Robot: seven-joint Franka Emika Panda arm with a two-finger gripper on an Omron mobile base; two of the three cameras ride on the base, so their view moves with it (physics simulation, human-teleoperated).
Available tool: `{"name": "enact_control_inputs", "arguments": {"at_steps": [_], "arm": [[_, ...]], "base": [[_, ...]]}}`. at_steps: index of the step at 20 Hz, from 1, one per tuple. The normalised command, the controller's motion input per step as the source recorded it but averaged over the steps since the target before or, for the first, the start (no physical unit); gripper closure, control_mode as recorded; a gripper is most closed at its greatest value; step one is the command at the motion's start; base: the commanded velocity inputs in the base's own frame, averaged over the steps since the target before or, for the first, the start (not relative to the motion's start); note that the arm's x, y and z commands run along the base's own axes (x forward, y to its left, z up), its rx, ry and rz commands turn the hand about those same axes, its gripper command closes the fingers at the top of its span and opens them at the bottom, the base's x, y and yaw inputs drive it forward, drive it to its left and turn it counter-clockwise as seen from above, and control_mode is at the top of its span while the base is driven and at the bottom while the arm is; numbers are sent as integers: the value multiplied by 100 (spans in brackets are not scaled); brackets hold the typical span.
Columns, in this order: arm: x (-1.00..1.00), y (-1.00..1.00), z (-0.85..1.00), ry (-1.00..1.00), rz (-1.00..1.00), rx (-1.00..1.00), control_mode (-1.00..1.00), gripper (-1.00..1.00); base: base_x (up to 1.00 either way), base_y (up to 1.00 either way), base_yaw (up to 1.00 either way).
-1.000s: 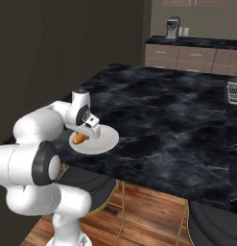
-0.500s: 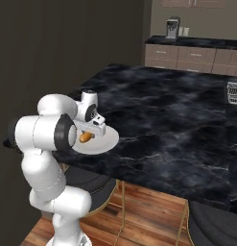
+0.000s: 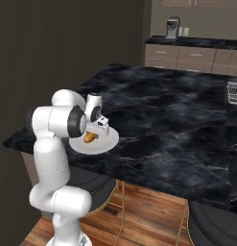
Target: Move the hot dog bun to the plate on the dining table and place the condiment next to that plate. Then navigate to the fridge and take the sausage and place it on the plate as well.
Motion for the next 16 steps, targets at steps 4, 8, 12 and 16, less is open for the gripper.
{"name": "enact_control_inputs", "arguments": {"at_steps": [4,8,12,16], "arm": [[15,0,-26,0,0,0,-100,-100],[0,0,-14,-2,0,0,-100,-100],[0,0,-4,-3,0,0,-100,-100],[0,0,1,-7,0,0,-100,-100]], "base": [[0,0,0],[0,0,0],[0,0,0],[0,0,0]]}}
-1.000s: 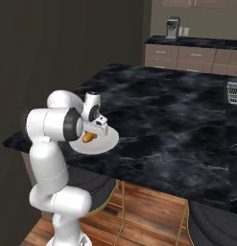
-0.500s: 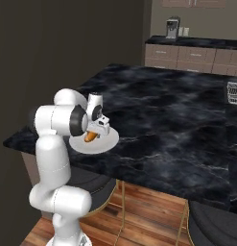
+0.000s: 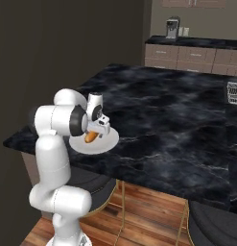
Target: Move the hot dog bun to the plate on the dining table and place the condiment next to that plate. Then navigate to the fridge and take the sausage and place it on the plate as well.
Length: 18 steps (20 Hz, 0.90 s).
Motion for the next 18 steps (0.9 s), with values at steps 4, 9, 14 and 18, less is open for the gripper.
{"name": "enact_control_inputs", "arguments": {"at_steps": [4,9,14,18], "arm": [[-5,-6,27,-15,0,0,-100,-100],[-33,-12,54,-28,0,0,-100,-100],[-57,-8,77,-34,0,0,-100,-100],[-74,8,50,-12,0,0,-100,-100]], "base": [[0,0,0],[0,0,0],[0,0,0],[0,0,0]]}}
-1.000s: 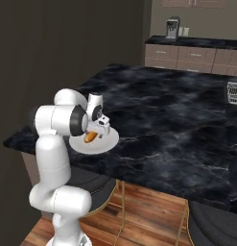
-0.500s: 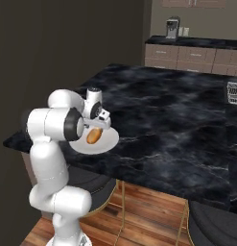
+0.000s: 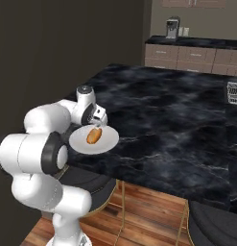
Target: Move the hot dog bun to the plate on the dining table and place the condiment next to that plate. Then navigate to the fridge and take the sausage and place it on the plate as well.
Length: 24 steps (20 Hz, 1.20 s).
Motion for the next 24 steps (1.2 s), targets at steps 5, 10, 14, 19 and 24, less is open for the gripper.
{"name": "enact_control_inputs", "arguments": {"at_steps": [5,10,14,19,24], "arm": [[-99,17,54,-10,0,0,-100,-100],[-99,0,92,-6,0,0,-100,-100],[-87,0,87,0,-3,0,-100,-100],[-98,0,47,0,-1,0,-100,-100],[-84,-16,50,-1,0,0,-100,-100]], "base": [[0,0,0],[0,0,0],[0,0,0],[0,0,0],[0,0,0]]}}
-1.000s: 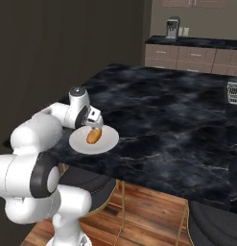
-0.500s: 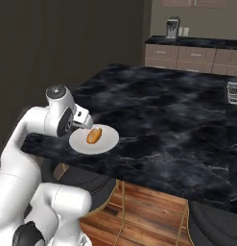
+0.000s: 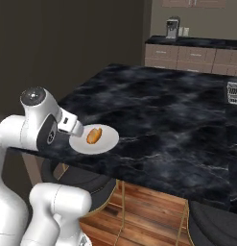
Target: Move the hot dog bun to the plate on the dining table and place the condiment next to that plate. Then navigate to the fridge and take the sausage and place it on the plate as well.
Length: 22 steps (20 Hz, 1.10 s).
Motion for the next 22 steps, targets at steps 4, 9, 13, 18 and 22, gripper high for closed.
{"name": "enact_control_inputs", "arguments": {"at_steps": [4,9,13,18,22], "arm": [[-55,-19,8,-1,-4,0,-100,-100],[-29,-4,-13,0,-2,0,-100,-100],[-6,0,-6,-3,0,-2,100,-100],[0,0,0,0,0,0,100,-100],[0,0,0,0,0,0,100,-100]], "base": [[0,0,0],[0,0,0],[-36,0,-8],[-62,0,-75],[-12,0,-99]]}}
